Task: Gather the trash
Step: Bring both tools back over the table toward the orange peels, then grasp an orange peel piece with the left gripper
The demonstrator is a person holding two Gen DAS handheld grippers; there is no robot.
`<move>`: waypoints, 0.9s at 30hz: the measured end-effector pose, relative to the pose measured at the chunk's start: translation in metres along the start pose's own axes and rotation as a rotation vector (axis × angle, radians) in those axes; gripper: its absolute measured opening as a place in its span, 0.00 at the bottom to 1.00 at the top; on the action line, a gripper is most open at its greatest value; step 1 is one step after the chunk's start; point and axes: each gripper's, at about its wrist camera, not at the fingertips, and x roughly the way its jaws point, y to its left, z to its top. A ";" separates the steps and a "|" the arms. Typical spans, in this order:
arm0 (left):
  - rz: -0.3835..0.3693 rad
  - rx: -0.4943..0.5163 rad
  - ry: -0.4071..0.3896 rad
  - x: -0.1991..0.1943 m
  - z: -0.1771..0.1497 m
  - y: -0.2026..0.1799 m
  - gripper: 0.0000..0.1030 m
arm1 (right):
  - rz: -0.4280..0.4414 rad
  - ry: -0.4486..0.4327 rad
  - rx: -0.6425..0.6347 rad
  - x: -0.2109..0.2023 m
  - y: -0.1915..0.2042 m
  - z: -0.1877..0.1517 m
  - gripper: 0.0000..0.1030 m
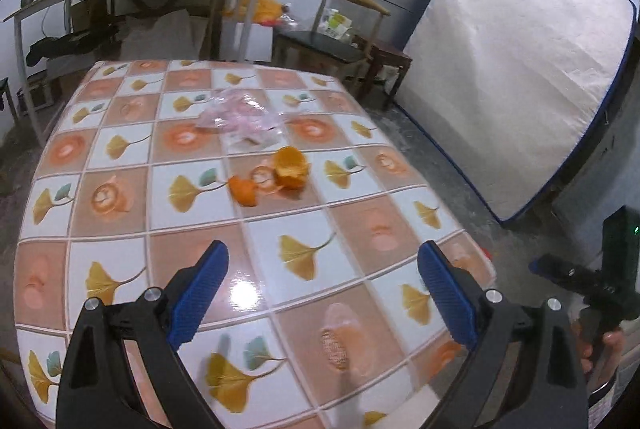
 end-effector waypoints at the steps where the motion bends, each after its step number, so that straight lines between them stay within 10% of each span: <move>1: 0.003 -0.004 0.001 0.002 -0.001 0.003 0.91 | 0.009 0.006 -0.002 0.002 0.003 0.000 0.82; 9: 0.056 0.098 -0.036 0.032 0.014 0.023 0.76 | 0.073 0.067 -0.089 0.034 0.048 0.008 0.82; 17: 0.172 0.286 0.119 0.114 0.035 0.024 0.45 | 0.090 0.109 -0.119 0.056 0.068 0.009 0.82; 27: 0.199 0.269 0.184 0.143 0.034 0.043 0.16 | 0.085 0.142 -0.123 0.076 0.067 0.003 0.81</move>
